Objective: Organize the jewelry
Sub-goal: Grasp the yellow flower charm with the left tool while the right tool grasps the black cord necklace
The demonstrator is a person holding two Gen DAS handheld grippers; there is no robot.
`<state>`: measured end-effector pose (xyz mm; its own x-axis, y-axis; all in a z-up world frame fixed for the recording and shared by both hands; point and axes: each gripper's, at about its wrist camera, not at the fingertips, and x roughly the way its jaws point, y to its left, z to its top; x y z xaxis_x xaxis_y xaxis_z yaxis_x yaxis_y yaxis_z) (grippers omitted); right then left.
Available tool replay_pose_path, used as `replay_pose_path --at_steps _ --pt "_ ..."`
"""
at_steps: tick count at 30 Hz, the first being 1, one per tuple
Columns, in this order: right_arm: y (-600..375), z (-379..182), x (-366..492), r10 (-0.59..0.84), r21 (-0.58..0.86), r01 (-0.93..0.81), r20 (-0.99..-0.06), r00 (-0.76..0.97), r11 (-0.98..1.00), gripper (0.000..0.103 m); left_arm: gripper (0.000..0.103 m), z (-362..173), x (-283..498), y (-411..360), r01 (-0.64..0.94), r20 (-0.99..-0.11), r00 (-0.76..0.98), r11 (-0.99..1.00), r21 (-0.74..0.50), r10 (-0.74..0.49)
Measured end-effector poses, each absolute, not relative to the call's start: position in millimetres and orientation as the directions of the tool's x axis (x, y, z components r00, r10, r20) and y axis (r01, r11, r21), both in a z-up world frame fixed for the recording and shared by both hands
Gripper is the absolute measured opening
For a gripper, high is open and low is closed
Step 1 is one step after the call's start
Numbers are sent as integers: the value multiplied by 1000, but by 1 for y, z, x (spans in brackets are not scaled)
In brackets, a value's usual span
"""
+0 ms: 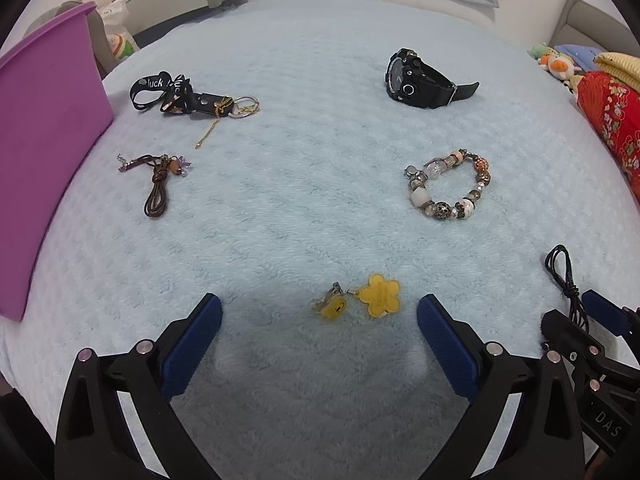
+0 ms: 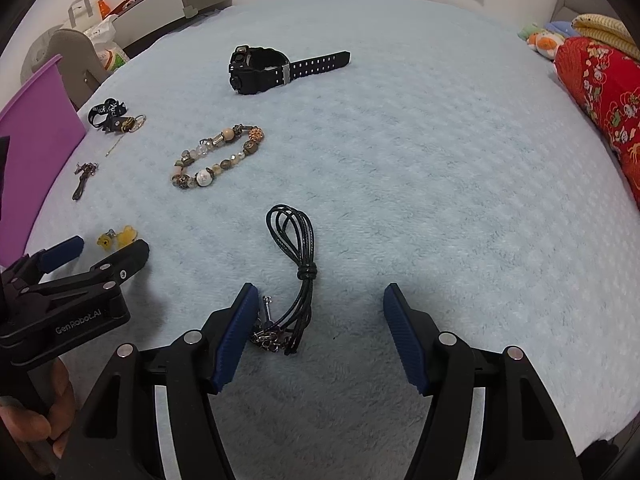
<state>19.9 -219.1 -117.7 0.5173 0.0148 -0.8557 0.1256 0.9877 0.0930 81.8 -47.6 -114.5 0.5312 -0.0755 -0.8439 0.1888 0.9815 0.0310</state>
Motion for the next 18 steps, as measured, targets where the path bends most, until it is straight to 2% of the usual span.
replay_pose_path --at_steps 5,7,8,9,12,14,15,16,17,18 --pt "-211 -119 20 -27 38 112 -849 528 993 61 97 -116 80 -47 190 -827 556 981 37 -76" --pt "-211 -118 21 -17 46 106 -849 528 993 56 94 -115 79 -46 191 -827 557 981 30 -83" --pt "-211 -117 20 -16 45 102 -847 531 994 51 90 -114 78 -46 192 -826 557 981 26 -87" --pt "-209 -117 20 -9 49 94 -846 533 994 40 87 -113 76 -46 195 -824 559 980 26 -90" --pt "-201 -115 19 2 45 66 -843 537 997 27 69 -111 71 -47 221 -818 564 975 16 -115" --pt "-199 -115 19 15 54 57 -843 538 997 23 52 -109 67 -49 235 -813 571 971 29 -114" --pt "-200 -114 19 27 68 56 -842 538 996 21 48 -108 66 -51 245 -812 571 969 31 -119" --pt "-201 -114 19 32 75 57 -842 538 996 19 35 -107 66 -52 257 -813 567 966 20 -133" --pt "-202 -113 18 39 84 58 -841 539 995 13 26 -105 64 -53 265 -813 565 964 18 -140" --pt "-205 -113 17 44 94 65 -840 540 993 6 23 -105 65 -55 265 -814 565 964 24 -135"
